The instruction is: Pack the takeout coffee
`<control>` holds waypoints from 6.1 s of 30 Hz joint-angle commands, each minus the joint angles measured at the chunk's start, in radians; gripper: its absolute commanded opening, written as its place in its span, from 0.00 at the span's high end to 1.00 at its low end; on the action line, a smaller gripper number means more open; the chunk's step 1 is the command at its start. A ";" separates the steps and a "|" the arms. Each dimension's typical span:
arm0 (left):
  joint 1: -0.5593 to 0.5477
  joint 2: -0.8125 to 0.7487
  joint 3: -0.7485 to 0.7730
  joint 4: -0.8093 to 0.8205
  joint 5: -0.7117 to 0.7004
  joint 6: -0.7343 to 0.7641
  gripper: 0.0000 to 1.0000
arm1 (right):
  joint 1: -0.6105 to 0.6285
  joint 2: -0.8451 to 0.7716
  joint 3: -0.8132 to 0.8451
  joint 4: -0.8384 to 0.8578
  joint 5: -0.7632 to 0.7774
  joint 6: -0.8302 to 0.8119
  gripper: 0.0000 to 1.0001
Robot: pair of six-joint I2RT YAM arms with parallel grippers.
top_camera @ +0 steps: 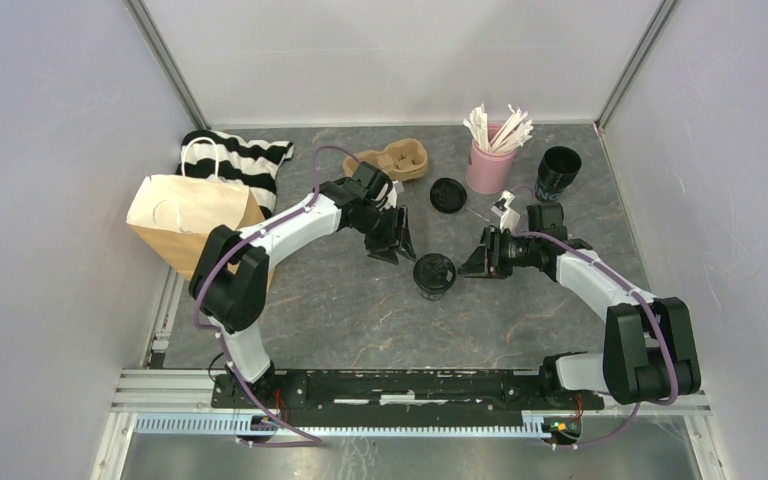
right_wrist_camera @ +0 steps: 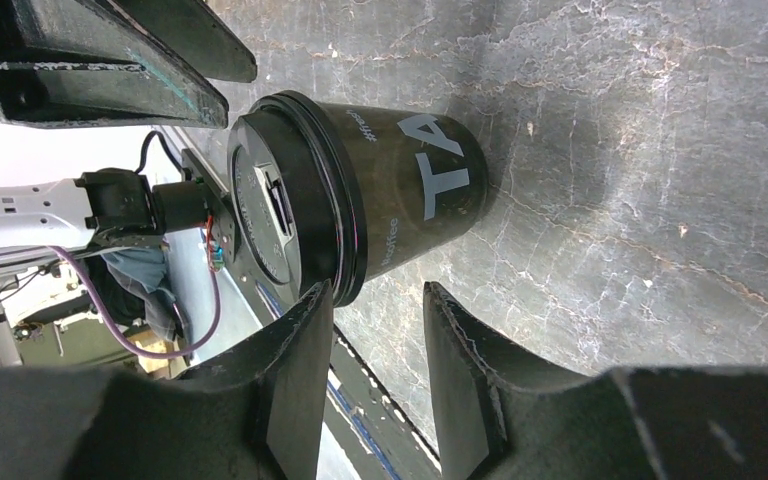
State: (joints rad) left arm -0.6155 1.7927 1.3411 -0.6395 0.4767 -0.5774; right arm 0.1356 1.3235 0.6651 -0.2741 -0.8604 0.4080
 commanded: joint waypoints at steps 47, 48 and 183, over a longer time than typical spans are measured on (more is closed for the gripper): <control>-0.083 0.043 -0.188 0.004 -0.208 0.082 0.51 | 0.035 0.091 -0.137 0.035 0.218 -0.089 0.56; -0.084 0.035 -0.193 0.003 -0.213 0.083 0.52 | 0.036 0.086 -0.124 0.018 0.215 -0.094 0.56; -0.104 -0.113 -0.155 0.184 0.121 -0.057 0.30 | 0.003 0.020 -0.005 0.073 -0.117 -0.042 0.33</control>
State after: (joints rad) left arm -0.7155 1.7115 1.1225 -0.4328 0.5964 -0.6064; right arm 0.1383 1.3911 0.6128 -0.1692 -1.0004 0.3771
